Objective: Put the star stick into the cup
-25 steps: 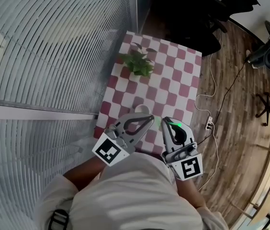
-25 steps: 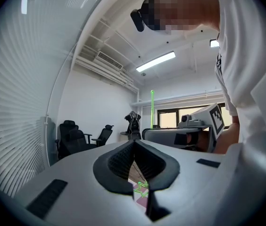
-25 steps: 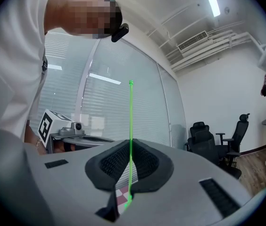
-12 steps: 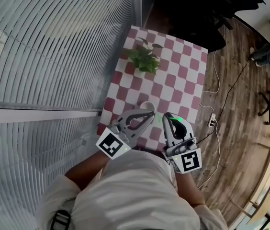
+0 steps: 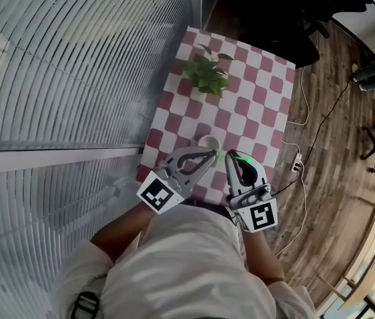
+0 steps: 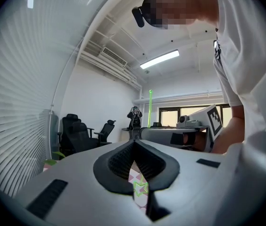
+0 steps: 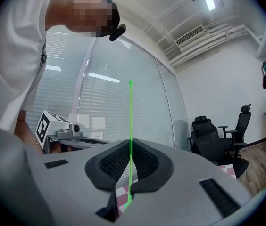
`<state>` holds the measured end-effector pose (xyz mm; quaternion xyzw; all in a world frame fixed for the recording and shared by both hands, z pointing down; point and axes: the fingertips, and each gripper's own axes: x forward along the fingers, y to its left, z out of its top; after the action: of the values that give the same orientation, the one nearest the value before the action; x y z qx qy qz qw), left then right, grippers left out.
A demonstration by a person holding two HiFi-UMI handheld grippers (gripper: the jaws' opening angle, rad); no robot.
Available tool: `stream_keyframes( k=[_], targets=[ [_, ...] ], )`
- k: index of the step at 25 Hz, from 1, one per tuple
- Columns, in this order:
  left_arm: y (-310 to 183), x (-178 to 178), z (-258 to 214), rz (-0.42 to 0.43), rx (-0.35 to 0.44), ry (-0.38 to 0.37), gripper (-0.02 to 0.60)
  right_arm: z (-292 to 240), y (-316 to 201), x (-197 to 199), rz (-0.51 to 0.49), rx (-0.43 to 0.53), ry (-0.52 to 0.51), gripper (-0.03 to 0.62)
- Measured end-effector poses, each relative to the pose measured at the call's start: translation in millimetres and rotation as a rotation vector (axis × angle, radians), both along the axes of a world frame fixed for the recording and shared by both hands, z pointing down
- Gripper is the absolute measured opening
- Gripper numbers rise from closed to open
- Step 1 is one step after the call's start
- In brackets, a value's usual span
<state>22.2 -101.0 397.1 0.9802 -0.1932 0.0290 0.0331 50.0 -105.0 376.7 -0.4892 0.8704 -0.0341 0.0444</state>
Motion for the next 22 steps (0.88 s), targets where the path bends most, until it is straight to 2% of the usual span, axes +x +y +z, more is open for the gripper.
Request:
stream_keyframes(
  k=[7, 22],
  targets=[
    [-6.4, -6.2, 15.6, -0.032, -0.013, 0.001, 0.032, 26.4, -4.1, -2.3, -0.030, -0.007, 0.010, 0.040],
    [-9.3, -4.6, 58.4, -0.025, -0.018, -0.030, 0.032, 76.3, -13.1, -7.6, -0.077, -0.033, 0.023, 0.040]
  ],
)
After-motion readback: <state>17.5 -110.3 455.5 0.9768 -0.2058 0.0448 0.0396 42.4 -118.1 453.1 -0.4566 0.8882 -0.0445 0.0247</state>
